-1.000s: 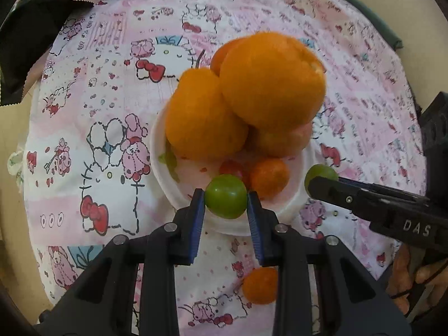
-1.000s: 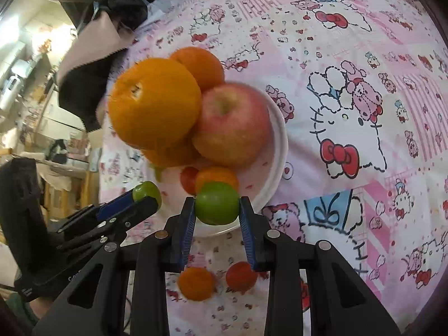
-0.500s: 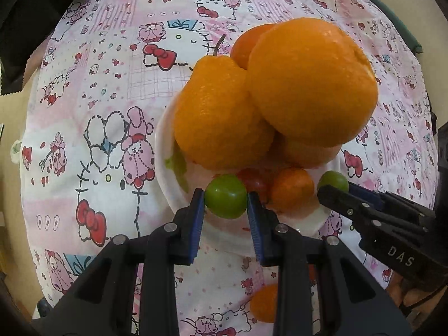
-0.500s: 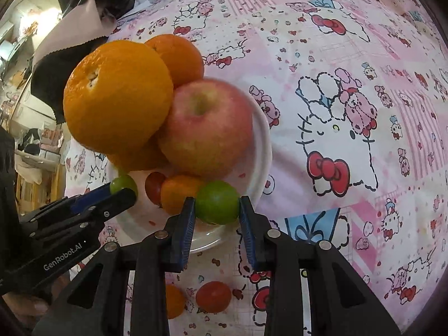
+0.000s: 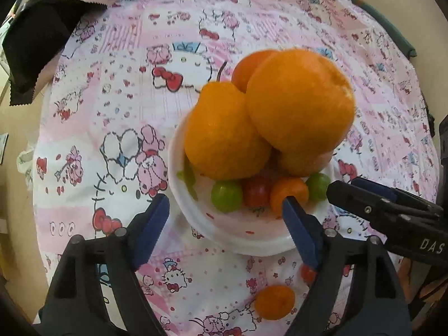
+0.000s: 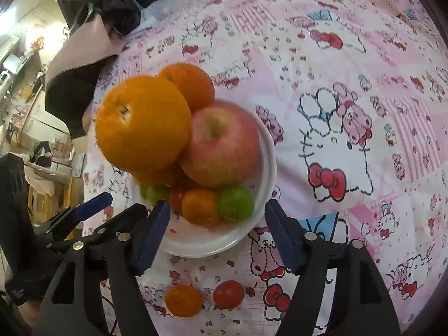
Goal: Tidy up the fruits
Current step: 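Lower both limes onto the plate and open both tools, then lower the left tool onto the small tangerine and close on it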
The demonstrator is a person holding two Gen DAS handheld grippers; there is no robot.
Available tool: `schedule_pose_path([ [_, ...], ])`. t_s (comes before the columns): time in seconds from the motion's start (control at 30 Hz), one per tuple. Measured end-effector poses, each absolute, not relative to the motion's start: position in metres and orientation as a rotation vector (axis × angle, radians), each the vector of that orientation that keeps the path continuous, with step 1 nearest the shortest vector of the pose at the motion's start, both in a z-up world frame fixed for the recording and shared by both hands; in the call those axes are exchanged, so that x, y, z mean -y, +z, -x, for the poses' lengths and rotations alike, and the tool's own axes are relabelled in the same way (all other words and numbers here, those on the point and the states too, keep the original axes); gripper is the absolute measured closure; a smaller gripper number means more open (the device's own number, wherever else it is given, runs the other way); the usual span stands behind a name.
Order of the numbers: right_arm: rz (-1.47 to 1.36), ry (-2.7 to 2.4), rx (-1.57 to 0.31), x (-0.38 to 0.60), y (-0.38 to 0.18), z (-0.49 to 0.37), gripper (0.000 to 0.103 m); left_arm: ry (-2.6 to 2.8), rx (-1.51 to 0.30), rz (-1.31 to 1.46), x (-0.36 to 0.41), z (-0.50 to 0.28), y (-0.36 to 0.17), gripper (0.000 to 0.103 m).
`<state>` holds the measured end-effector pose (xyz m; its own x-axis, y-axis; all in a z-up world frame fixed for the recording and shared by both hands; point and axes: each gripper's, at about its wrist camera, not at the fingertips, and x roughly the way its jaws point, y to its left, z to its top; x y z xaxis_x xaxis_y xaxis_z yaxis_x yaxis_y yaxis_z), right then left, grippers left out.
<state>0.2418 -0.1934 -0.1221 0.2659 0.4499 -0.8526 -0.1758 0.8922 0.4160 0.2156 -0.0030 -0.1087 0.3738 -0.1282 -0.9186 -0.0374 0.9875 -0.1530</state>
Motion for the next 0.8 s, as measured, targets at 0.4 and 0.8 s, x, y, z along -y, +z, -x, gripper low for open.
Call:
schedule_pose_path([
  [0.4, -0.313, 0.429, -1.174, 0.216, -0.09, -0.222, 0.027, -0.009, -1.045, 0.134, -0.004, -0.197, -0.072, 0.023],
  [0.8, -0.345, 0.448, -1.146, 0.239, -0.067, -0.181, 0.025, 0.001, -0.949, 0.116, -0.011, -0.153, -0.037, 0.023],
])
